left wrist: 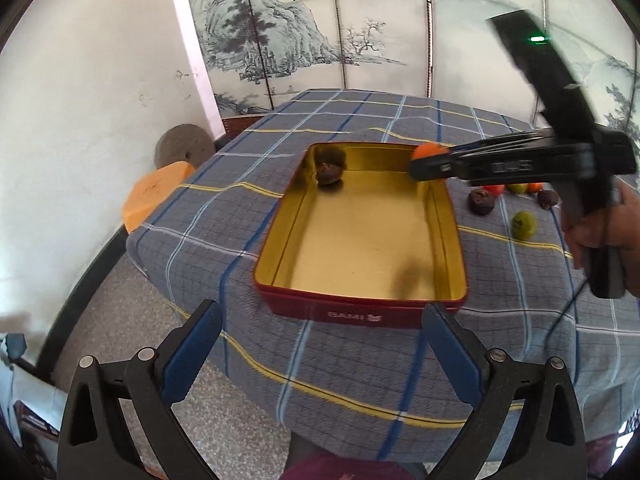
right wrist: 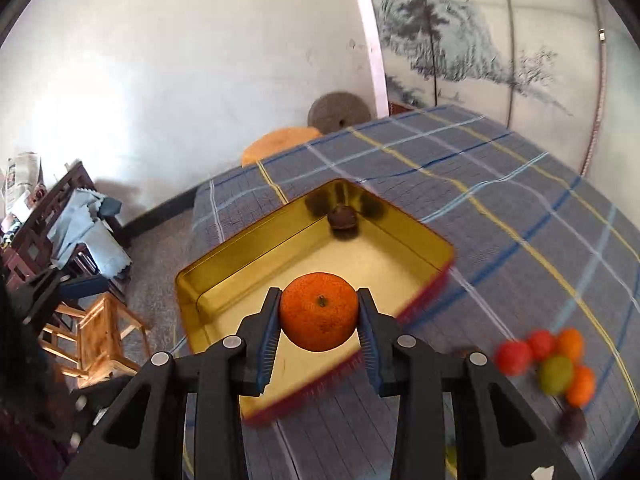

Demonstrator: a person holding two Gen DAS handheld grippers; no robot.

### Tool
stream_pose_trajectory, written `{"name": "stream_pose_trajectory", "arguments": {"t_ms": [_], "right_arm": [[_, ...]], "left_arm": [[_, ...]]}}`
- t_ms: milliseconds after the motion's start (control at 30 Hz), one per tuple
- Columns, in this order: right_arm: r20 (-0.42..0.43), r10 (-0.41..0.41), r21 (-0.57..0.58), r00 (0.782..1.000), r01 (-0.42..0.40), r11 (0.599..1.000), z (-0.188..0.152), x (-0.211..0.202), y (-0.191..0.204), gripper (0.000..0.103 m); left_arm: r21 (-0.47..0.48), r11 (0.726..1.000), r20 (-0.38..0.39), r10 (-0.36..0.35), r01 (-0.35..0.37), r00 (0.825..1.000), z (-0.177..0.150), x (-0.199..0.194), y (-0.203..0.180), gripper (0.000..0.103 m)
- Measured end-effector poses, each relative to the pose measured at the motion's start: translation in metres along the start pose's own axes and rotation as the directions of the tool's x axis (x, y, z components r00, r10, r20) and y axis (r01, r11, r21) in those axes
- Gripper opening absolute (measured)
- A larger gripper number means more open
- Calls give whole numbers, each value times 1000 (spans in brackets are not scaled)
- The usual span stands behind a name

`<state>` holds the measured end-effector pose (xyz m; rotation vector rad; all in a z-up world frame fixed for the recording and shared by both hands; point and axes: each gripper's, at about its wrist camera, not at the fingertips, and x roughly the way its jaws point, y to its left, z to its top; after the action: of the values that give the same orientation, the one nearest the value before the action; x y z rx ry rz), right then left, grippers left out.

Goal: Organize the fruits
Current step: 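Carry the mandarin into the toffee tin and open the right gripper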

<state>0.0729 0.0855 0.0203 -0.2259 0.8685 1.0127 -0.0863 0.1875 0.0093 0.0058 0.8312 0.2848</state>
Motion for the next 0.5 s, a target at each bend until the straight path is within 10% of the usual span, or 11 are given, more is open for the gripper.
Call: {"name": "stream_pose_trajectory", "arguments": {"t_ms": [500], "right_arm": [[-65,-39,132,997,47,990,36,72,-5,35]], "left_arm": [[-21,999,-5,-42,42,999,-10,14,21,100]]}}
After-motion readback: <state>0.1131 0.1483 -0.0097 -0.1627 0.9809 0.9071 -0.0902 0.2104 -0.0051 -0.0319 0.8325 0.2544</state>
